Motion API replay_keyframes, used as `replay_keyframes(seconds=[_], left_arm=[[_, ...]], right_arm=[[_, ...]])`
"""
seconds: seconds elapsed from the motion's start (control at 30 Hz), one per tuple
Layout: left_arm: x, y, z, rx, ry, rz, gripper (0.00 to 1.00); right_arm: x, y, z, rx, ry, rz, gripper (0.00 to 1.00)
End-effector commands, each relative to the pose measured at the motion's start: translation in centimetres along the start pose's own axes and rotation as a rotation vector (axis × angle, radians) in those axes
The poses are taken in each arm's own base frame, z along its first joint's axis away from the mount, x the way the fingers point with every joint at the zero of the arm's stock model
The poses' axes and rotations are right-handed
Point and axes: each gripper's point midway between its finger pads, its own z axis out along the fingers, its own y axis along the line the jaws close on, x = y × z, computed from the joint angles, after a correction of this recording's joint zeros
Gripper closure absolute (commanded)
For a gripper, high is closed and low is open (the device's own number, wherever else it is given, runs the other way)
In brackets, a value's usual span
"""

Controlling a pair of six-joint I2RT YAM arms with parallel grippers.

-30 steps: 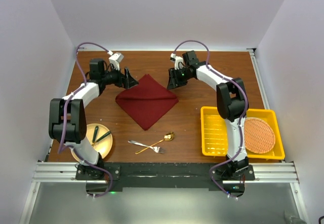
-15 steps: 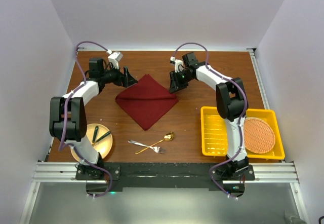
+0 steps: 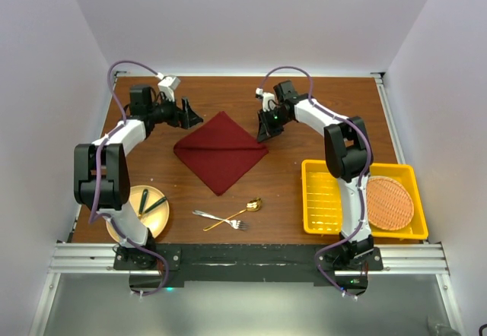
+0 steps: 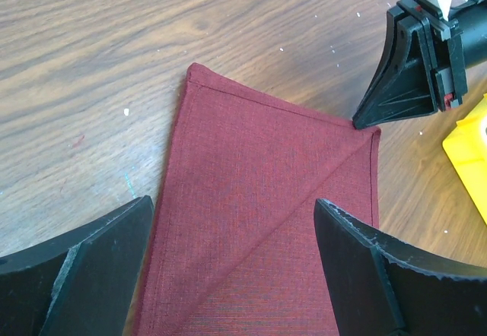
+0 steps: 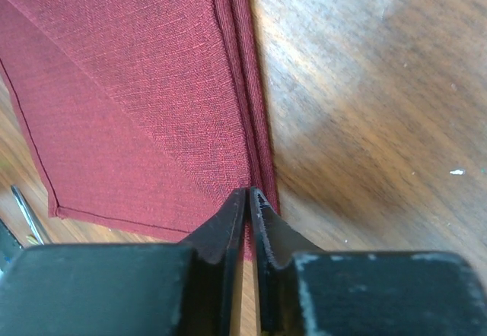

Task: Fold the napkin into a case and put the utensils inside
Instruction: Smooth out the upper triangle-folded napkin at the center of the board.

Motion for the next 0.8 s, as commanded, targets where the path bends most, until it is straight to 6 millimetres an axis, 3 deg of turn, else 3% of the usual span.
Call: replay_keyframes(seconds=[0.0, 0.3, 0.4, 0.6, 0.77], left_arm=[[-1.9, 0.4, 0.0, 0.008, -0.035, 0.051, 0.08], [-1.3, 0.6, 0.2, 0.014, -0.019, 0.04, 0.08], [-1.1, 0.5, 0.2, 0.02, -0.014, 0.033, 0.07], [-0.5, 0.4, 0.2, 0.03, -0.005, 0.019, 0.07], [-0.4, 0.4, 0.2, 0.03, -0.005, 0.021, 0.07]], right_arm=[[-0.2, 0.5, -1.4, 0.013, -0.008, -0.02, 0.96], [-0.2, 0.0, -1.9, 0.036, -0.024, -0.016, 0.98], [-1.1, 0.4, -2.1, 0.021, -0.052, -0.007, 0.95], [-3.7, 1.5, -3.1, -0.003, -0.134, -0.014, 1.0], [-4.1, 1.5, -2.9, -0.001, -0.143, -0.014, 1.0]])
